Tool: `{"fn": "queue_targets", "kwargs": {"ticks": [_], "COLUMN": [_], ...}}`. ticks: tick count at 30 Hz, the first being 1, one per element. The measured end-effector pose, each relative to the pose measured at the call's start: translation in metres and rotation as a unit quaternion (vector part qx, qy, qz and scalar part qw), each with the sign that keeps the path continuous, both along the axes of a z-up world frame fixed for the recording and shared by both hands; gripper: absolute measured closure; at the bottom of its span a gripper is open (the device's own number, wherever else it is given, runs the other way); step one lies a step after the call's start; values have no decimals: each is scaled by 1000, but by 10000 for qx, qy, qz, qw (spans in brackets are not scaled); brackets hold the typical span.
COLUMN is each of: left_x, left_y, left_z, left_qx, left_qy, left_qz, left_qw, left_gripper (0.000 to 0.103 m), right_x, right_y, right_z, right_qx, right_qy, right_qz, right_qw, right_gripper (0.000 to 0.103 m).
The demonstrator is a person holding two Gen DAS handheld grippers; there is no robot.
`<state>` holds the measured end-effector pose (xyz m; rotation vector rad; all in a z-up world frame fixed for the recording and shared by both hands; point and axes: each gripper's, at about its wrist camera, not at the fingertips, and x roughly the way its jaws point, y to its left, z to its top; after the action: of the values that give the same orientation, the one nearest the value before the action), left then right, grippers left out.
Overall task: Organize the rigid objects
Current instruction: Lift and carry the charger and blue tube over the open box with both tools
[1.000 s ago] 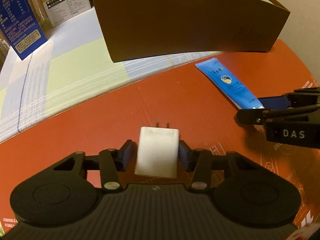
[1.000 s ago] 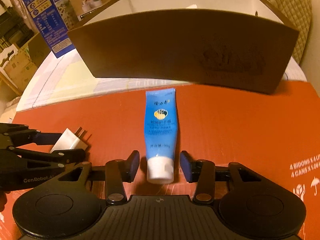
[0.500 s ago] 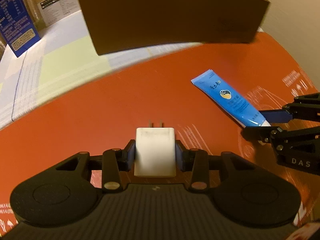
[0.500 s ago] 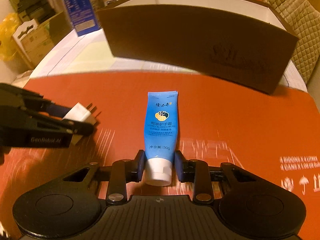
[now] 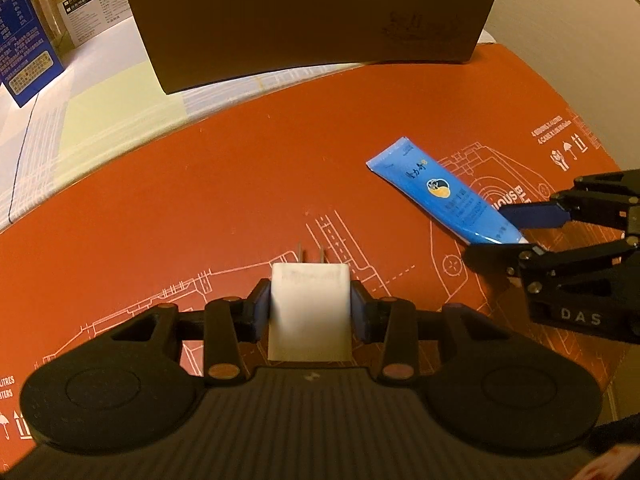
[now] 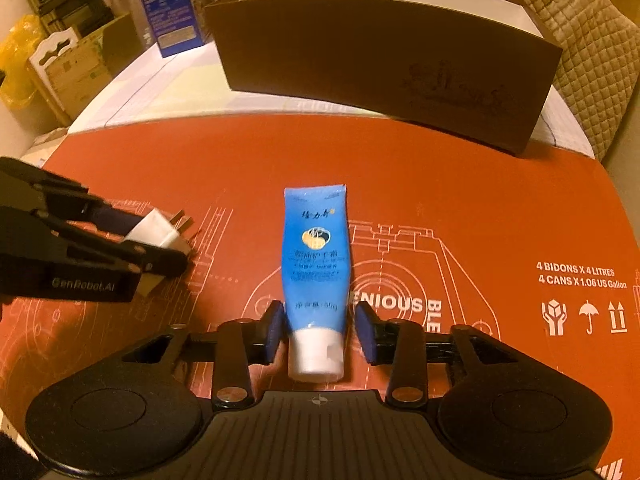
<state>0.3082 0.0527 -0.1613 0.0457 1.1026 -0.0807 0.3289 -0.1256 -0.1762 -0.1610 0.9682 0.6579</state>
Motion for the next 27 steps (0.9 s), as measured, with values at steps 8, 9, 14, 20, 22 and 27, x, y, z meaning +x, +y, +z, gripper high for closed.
{"fn": "queue_targets", "kwargs": {"ticks": [8, 9, 14, 20, 22, 27], "left_x": [2, 2, 1, 0, 0, -1], "left_y": [-5, -6, -6, -5, -5, -5], "left_z": [0, 0, 0, 2, 2, 3], "left_qx": [88, 89, 103, 88, 82, 98], "left_qy": [-49, -57, -77, -55, -40, -20], "left_qz": [40, 57, 132, 152, 143, 117], "left_qw": [9999, 9999, 9998, 9998, 9999, 9999], "left_gripper": [67, 67, 67, 67, 67, 67], "right_x": [1, -1, -5, -6, -4, -2], "right_y": [9, 10, 12, 10, 8, 2], "right_z": [-1, -1, -3, -3, -2, 0], "right_qx": [-161, -208, -303, -255, -191, -50], "right_qy": [-158, -207, -319, -350, -289, -147], "right_qz": [85, 114, 141, 162, 129, 97], "right_qw": [9997, 9995, 9989, 9989, 9993, 9998], "right_gripper": [65, 65, 70, 72, 73, 74]}}
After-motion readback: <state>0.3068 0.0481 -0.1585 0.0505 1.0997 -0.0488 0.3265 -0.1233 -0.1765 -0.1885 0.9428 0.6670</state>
